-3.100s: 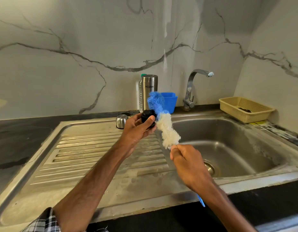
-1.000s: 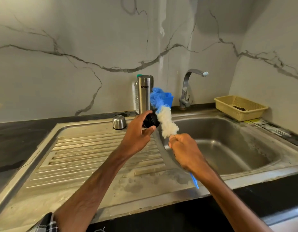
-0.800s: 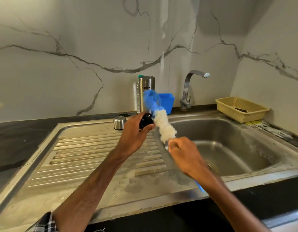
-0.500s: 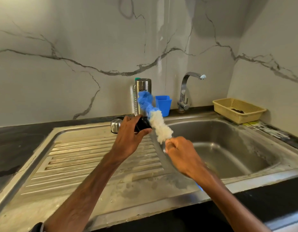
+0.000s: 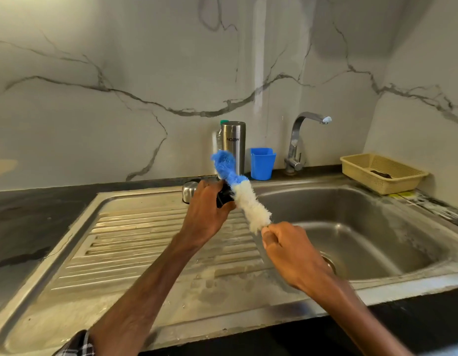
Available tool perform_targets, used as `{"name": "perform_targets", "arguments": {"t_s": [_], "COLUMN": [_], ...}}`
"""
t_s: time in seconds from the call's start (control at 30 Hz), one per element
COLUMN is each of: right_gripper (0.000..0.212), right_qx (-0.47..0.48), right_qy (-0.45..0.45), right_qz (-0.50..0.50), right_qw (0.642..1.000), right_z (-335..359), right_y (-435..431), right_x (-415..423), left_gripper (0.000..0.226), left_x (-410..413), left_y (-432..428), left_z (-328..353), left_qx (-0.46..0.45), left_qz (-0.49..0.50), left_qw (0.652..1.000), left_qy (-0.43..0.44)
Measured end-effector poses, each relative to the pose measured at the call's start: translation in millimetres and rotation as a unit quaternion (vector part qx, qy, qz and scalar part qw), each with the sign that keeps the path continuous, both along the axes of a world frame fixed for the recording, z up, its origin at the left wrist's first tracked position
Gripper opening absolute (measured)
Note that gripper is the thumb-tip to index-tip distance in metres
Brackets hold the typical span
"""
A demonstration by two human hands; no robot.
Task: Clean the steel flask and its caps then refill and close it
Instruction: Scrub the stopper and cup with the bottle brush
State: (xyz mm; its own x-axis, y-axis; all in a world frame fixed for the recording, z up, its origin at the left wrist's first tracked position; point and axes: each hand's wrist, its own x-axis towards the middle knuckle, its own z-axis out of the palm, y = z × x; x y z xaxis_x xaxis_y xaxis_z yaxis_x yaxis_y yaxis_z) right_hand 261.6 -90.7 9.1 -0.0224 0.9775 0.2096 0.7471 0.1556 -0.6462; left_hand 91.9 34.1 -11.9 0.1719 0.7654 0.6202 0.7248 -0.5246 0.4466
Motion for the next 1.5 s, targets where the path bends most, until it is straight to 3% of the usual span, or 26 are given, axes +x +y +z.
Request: {"name": "perform_targets", "arguments": {"t_s": [0.17, 0.3, 0.47, 0.63, 0.77, 0.97, 1.07, 1.23, 1.37, 1.5], "right_gripper": [0.043, 0.044, 0.044, 0.046, 0.044, 0.044, 0.041, 0.043, 0.038, 0.036], "right_qx": [0.011, 0.009, 0.008, -0.014, -0.018, -0.016, -0.029, -0.043, -0.059, -0.095], "right_qy": [-0.003, -0.036, 0.058, 0.040, 0.065, 0.065, 0.117, 0.121, 0.199, 0.201], "right_qz": [-0.031, 0.009, -0.034, 0.007, -0.044, -0.007, -0.050, 0.006, -0.051, -0.013], "right_qw": [0.999, 0.999, 0.998, 0.999, 0.997, 0.998, 0.991, 0.992, 0.977, 0.975], "right_z": [11.8, 6.6, 18.0, -3.2, -2.9, -11.6, -5.6, -13.2, 2.9, 0.0], "right_y": [15.7, 5.0, 24.4, 8.4, 24.7, 11.7, 27.4, 9.8, 22.3, 9.7], "right_x": [-0.2, -6.7, 5.2, 3.4, 13.7, 9.1, 14.8, 14.0, 21.0, 17.8], "left_gripper": [0.038, 0.034, 0.051, 0.048, 0.054, 0.051, 0.057, 0.052, 0.049, 0.041], "left_x": [8.6, -0.2, 6.9, -3.1, 8.1, 0.9, 11.0, 1.8, 16.3, 9.5], "left_y": [-7.8, -3.4, -11.7, -7.1, -14.4, -7.9, -12.8, -6.6, -17.7, -15.0], "left_z": [-0.9, 1.9, 6.6, 9.3, 8.5, 7.5, 5.8, 12.5, 15.4, 23.5], "left_qx": [0.015, -0.003, 0.030, 0.009, 0.018, 0.017, 0.021, 0.009, 0.004, -0.007], "left_qz": [-0.031, 0.014, -0.003, 0.035, 0.006, 0.009, -0.018, -0.035, -0.084, -0.089], "left_qw": [0.999, 1.000, 0.999, 0.999, 1.000, 1.000, 1.000, 0.996, 0.992, 0.980], "left_qy": [0.024, -0.021, 0.016, -0.031, -0.001, -0.008, 0.010, -0.077, -0.094, -0.176]}}
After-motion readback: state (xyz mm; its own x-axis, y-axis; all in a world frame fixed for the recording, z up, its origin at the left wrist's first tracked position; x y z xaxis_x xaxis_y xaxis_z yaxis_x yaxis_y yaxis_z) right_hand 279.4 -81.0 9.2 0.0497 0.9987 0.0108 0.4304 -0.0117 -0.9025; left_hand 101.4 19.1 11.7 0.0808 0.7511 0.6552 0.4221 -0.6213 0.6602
